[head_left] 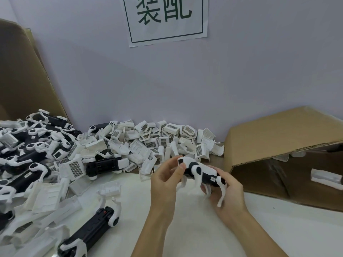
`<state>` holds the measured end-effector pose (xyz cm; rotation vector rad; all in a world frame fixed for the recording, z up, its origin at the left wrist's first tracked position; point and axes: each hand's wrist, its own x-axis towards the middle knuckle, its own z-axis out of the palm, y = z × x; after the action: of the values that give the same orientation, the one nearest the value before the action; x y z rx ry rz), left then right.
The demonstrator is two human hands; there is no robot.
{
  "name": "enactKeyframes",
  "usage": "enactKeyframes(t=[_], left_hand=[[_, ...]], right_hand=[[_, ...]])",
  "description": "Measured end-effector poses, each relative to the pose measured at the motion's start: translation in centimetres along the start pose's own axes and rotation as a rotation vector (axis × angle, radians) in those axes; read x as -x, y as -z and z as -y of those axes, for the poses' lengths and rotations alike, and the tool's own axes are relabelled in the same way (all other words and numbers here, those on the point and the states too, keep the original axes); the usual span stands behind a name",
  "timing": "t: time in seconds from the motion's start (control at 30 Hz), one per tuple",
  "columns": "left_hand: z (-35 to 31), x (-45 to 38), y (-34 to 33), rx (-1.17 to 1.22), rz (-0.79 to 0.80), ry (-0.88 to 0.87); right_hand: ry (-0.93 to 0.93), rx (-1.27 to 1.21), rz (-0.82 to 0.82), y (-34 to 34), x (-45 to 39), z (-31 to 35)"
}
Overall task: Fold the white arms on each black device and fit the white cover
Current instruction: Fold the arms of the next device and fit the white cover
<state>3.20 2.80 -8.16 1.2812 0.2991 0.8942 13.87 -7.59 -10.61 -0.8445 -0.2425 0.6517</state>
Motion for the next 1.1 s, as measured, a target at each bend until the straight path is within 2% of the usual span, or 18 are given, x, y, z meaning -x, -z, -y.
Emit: enactKeyframes(t=[0.13, 0.2, 0.3, 0.47, 0.53, 0.63, 0.73, 0.87, 0.97, 1.1], left_hand=[[0.5, 0.0, 0.0, 0.037, -0.077, 0.163], [0.7, 0.0, -0.1, 0.021, -0.1, 0.225], [1.2, -0.2, 0.1, 0.015, -0.17, 0.248], [1.3, -0.4, 0.9, -0.017, -0.248, 0.24], [1.0, -0.6, 1.3, 0.001, -0.292, 0.264], [0.6, -1.0, 2.0, 0.037, -0.328, 0.324], [0.6, -1.1, 2.5, -0.005, -0.279, 0.314], [0.6, -0.8, 1.8, 0.082, -0.194, 0.23], [0.8, -0.6, 0.8, 0.336, -0.23, 0.215], [1.0, -0.5, -0.3, 0.535, -0.39, 0.399]], right_hand=[[0.422, 0.363, -0.093, -0.5, 0.4, -0.7], [0.63, 0.559, -0.03, -0.7, 0.7, -1.1], [0.74, 0.651, 0.053, -1.2, 1.0, -1.5], [0.742, 0.888, 0.186, -0.7, 1.1, -1.6], [0.713, 0.969, 0.176, -0.6, 0.9, -1.7], [0.585, 0.829, 0.065, -0.8, 0.6, -1.8], [0.372, 0.632, -0.048, -0.7, 0.3, -1.4], [0.232, 0.414, -0.074, -0.9, 0.1, -1.2], [0.296, 0.385, -0.042, -1.2, 0.6, -1.9], [0.623, 0.757, 0.017, -1.7, 1.1, -3.0]])
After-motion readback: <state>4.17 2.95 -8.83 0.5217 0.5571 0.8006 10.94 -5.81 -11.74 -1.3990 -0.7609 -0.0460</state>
